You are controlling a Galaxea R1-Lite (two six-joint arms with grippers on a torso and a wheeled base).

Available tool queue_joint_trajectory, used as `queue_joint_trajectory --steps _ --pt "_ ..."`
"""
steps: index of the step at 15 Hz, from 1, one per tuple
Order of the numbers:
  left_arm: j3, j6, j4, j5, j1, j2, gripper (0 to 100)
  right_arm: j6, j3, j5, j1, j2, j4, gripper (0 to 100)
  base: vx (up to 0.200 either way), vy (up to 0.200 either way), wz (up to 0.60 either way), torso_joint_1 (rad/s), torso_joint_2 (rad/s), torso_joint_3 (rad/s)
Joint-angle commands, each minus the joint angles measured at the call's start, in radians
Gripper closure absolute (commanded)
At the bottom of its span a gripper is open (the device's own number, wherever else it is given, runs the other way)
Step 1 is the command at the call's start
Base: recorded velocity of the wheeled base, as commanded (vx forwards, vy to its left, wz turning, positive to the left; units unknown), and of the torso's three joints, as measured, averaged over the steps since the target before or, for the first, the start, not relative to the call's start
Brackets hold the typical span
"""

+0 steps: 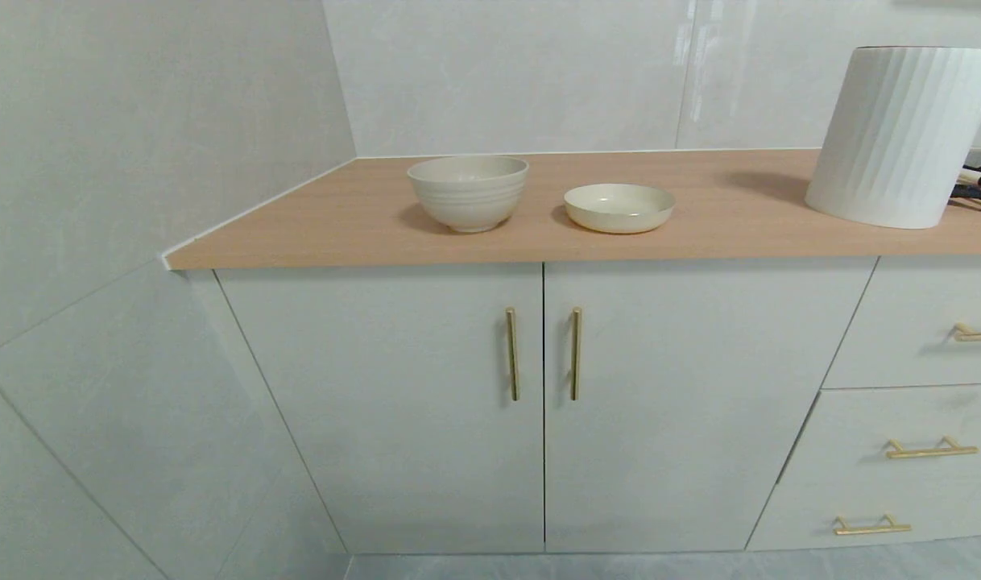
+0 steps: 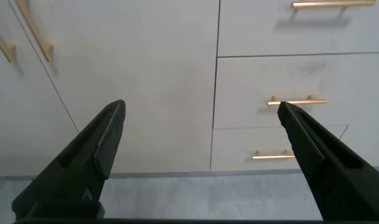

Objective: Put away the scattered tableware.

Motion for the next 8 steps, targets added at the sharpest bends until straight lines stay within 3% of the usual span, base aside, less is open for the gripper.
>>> queue_joint_trajectory --steps 1,2,4,6,8 --pt "0.000 0.000 0.000 0.000 0.000 0.000 0 -0.027 -0.001 -0.001 0.000 0.000 -0.003 0 0.000 0.000 0.00 0.000 0.00 0.000" --pt "0.000 0.000 0.000 0.000 0.000 0.000 0 -0.029 -0.039 0.009 0.000 0.003 -0.023 0 0.000 0.000 0.00 0.000 0.00 0.000" --pt "0.000 0.000 0.000 0.000 0.000 0.000 0 0.003 -0.236 0.060 0.052 0.153 -0.003 0 0.000 0.000 0.00 0.000 0.00 0.000" --pt "0.000 0.000 0.000 0.000 0.000 0.000 0 0.008 -0.283 0.155 0.079 0.433 0.003 0 0.000 0.000 0.00 0.000 0.00 0.000" --pt "0.000 0.000 0.000 0.000 0.000 0.000 0 0.008 -0.331 0.236 0.091 0.658 -0.076 0 0.000 0.000 0.00 0.000 0.00 0.000"
